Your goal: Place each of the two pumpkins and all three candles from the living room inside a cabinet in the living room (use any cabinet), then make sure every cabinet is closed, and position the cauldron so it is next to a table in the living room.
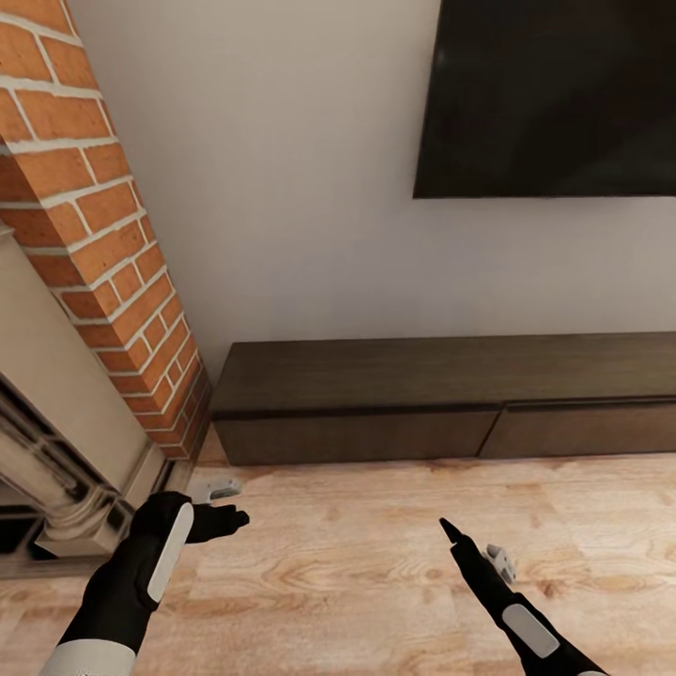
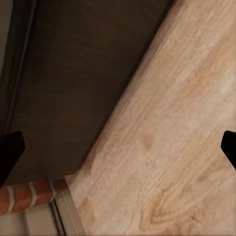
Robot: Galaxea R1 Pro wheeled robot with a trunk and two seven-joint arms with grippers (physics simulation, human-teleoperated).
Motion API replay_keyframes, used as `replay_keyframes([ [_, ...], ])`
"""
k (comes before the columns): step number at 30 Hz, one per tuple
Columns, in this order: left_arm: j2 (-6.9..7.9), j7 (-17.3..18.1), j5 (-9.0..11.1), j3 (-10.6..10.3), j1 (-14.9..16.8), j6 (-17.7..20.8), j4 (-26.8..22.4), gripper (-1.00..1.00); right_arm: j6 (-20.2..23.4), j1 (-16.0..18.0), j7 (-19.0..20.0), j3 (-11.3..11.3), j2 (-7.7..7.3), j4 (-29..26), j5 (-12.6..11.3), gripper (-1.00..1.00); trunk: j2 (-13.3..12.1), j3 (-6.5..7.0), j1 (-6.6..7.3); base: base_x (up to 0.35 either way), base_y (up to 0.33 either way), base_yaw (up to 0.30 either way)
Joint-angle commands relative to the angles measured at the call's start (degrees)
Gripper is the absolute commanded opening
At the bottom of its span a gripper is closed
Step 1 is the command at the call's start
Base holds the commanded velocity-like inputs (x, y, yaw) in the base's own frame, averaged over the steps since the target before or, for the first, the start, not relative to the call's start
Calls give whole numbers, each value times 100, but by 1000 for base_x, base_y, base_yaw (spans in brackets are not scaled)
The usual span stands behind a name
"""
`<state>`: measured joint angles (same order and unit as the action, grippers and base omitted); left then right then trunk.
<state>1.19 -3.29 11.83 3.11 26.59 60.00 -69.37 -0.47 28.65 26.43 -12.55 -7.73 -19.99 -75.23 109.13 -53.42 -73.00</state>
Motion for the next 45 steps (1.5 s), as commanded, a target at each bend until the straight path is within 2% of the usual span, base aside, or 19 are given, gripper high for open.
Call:
replay_keyframes([
  [1, 3, 3, 8, 10, 13, 0, 48, 100, 1, 0, -2, 9, 10, -7, -7, 100, 42, -18, -23, 0, 0, 0],
  [5, 15, 111, 18, 35, 57, 0, 472, 100, 7, 0, -5, 17, 17, -17, -11, 100, 202, -90, -110, 0, 0, 0],
  [7, 35, 320, 16, 42, 105, 0, 753, 100, 23, 0, -9, 17, 6, -16, -18, 100, 282, -126, -154, 0, 0, 0],
  [8, 88, 539, 15, 41, 153, 0, 904, 100, 72, 0, -11, 20, 0, -10, -18, 100, 322, -144, -176, 0, 0, 0],
  [10, 257, 1056, 13, 42, 220, 0, 1082, 100, 258, 5, -12, 23, -5, 4, -33, 100, 403, -180, -220, 0, 0, 0],
  [13, 619, 2229, 12, 24, 256, 0, 1174, 100, 609, 13, 12, 101, -27, -17, -238, 100, 523, -234, -286, 0, 0, 0],
  [14, 668, 2457, 11, 18, 258, 0, 1180, 100, 650, 12, 18, 138, -30, -22, -296, 100, 563, -252, -308, 0, 0, 0],
  [15, 765, 2924, 3, 10, 262, 0, 1189, 100, 706, 9, 30, 220, -27, -28, -398, 100, 603, -270, -330, 0, 0, 0],
  [16, 812, 3148, 0, 8, 263, 0, 1195, 100, 724, 7, 35, 256, -22, -31, -435, 100, 643, -288, -352, 0, 0, 0],
  [18, 989, 3924, -21, 1, 266, 0, 1218, 100, 759, 7, 53, 348, -7, -46, -518, 100, 723, -324, -396, 0, 0, 0],
  [21, 1106, 4485, -34, -3, 267, 0, 1240, 100, 775, 4, 69, 383, -2, -139, -548, 100, 844, -378, -462, 0, 0, 0],
  [23, 1131, 4669, -38, -4, 268, 0, 1246, 100, 779, -1, 71, 397, -1, -189, -551, 100, 924, -413, -506, 0, 0, 0],
  [35, 1164, 5123, -27, 5, 268, 0, 1234, 100, 734, -11, 89, 408, -12, -262, -549, 100, 1405, -629, -769, 0, 0, 0],
  [45, 1167, 5202, -32, 5, 268, 0, 1233, 100, 722, -1, 122, 428, 3, -271, -544, 100, 1806, -808, -989, 0, 0, 0],
])
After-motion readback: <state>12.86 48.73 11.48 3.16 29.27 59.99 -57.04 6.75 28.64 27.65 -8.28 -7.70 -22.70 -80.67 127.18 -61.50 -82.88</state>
